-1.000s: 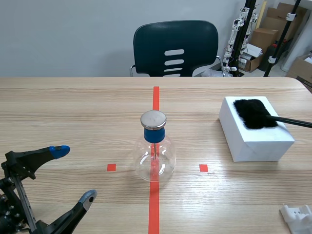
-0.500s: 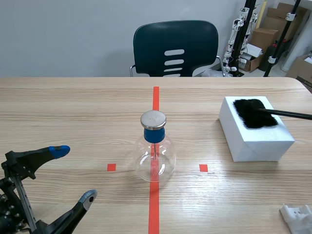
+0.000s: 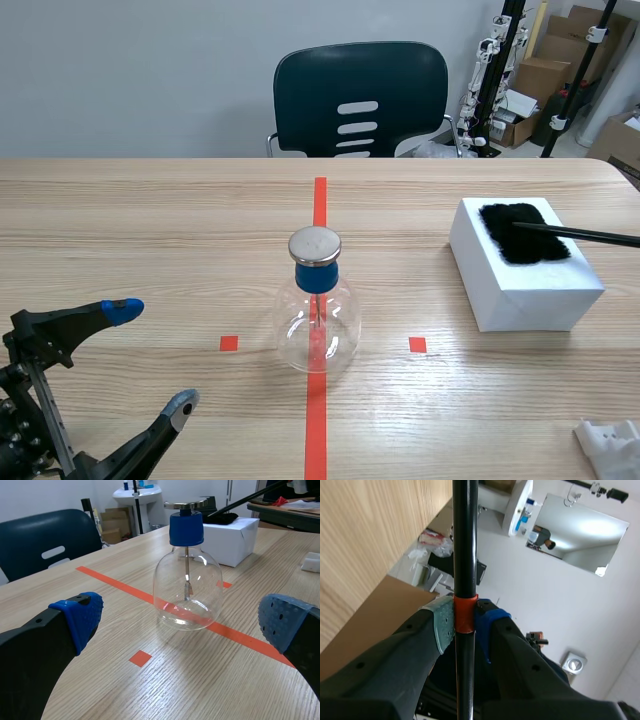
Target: Do the electroscope experiment. rub the rod on the fur
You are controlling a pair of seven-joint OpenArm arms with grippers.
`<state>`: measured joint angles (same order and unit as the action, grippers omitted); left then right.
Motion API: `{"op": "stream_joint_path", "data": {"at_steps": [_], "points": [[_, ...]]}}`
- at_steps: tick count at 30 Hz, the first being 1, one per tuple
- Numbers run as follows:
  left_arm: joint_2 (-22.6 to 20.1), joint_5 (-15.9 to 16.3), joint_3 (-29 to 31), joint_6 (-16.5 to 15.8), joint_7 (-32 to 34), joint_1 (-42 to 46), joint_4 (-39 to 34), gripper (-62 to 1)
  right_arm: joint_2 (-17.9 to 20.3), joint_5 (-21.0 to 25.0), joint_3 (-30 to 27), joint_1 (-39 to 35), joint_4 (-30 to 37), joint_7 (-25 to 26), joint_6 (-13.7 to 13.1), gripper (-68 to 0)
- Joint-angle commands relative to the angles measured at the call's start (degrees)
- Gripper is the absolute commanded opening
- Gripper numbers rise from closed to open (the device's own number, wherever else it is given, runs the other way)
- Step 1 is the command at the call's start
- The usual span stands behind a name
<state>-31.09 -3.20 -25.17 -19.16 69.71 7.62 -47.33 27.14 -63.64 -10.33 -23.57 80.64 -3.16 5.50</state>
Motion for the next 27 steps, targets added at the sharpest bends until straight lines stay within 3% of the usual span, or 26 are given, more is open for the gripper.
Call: {"op": "stream_joint_path", "data": {"at_steps": [1, 8, 18, 27], "points": [[0.26, 0.42, 0.07, -0.07, 1.03, -0.15, -0.61, 1.4, 0.81, -0.22, -1.66, -1.60, 1.31, -0.33, 1.03, -67.1], [0.26, 0.42, 0.07, -0.07, 1.05, -0.15, -0.61, 1.4, 0.72, 0.39, -3.43, -2.49, 1.31, 0.15, 1.55, -67.1], [0.26, 0.42, 0.07, -0.07, 1.05, -0.15, -0.61, 1.4, -2.08, -2.16, 0.37, 5.20, 1.14, -0.63, -2.99, -67.1], [0.26, 0.42, 0.07, -0.07, 1.11, -0.15, -0.61, 1.4, -1.57, -2.16, 1.36, 5.70, 0.66, -2.05, -2.93, -67.1]]}}
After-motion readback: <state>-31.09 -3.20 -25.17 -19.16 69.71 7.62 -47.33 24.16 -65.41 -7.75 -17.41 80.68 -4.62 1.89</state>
